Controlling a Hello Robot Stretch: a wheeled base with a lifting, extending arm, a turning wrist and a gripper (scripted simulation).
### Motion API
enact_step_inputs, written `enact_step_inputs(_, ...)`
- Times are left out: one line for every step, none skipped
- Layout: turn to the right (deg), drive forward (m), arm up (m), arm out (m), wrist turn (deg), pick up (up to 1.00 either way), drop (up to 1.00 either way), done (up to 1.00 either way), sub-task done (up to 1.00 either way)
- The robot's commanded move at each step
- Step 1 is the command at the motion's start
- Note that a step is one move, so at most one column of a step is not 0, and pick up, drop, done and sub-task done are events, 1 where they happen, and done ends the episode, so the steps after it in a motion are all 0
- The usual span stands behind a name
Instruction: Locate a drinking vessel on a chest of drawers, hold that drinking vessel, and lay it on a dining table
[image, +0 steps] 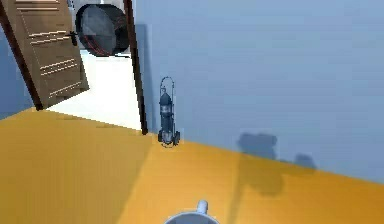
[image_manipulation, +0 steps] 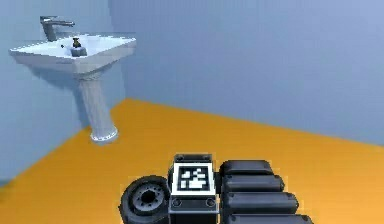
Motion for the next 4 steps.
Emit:
enact_step_inputs(-21.0,0.0,0.0,0.0,0.0,0.0,0.0,0.0,0.0)
enact_step_inputs(0.0,0.5,0.0,0.0,0.0,0.0,0.0,0.0,0.0)
enact_step_inputs(-18.0,0.0,0.0,0.0,0.0,0.0,0.0,0.0,0.0)
enact_step_inputs(0.0,1.0,0.0,0.0,0.0,0.0,0.0,0.0,0.0)
